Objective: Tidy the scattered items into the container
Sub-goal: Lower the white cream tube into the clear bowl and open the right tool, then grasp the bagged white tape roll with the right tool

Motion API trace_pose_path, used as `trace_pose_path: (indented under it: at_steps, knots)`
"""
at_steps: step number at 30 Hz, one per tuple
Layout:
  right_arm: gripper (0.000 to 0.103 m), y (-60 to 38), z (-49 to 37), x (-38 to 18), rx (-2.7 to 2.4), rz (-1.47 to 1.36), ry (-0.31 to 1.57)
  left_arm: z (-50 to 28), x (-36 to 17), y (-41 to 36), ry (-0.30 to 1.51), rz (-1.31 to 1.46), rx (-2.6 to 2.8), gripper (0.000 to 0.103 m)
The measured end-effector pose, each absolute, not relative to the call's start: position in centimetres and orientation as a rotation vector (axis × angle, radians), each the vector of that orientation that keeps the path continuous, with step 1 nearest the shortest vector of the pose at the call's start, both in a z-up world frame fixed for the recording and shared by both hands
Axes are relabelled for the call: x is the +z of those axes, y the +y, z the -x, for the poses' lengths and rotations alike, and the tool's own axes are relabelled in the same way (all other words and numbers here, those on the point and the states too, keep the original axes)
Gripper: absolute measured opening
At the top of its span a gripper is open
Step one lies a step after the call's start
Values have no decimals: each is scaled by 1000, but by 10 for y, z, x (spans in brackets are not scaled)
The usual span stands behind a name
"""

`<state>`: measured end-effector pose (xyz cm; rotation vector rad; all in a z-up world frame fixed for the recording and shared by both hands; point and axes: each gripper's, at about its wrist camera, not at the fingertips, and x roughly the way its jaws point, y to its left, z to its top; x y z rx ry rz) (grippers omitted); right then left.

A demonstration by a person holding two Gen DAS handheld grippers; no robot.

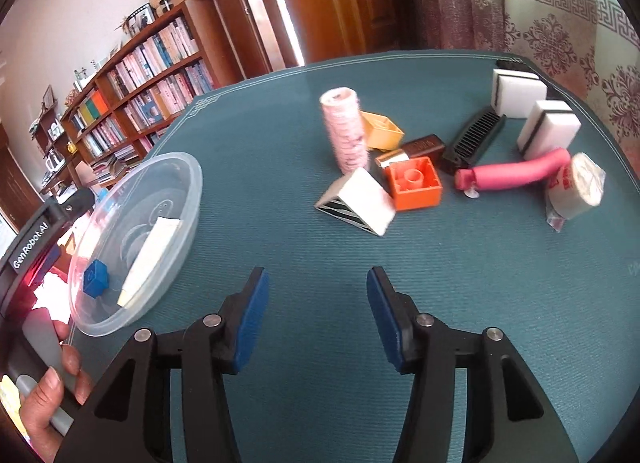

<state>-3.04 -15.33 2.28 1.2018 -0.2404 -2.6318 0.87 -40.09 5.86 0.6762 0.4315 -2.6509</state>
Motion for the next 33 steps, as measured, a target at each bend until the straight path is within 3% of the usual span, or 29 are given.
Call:
trace_pose_path:
  at_steps: [13,33]
  knots:
    - [55,-92,17,8,-2726,-1268,-298,-10,67,-377,373,-629,-2776,103]
    - [55,-8,25,15,-2872,-1286,-498,0,52,-323,81,-729,-2840,103]
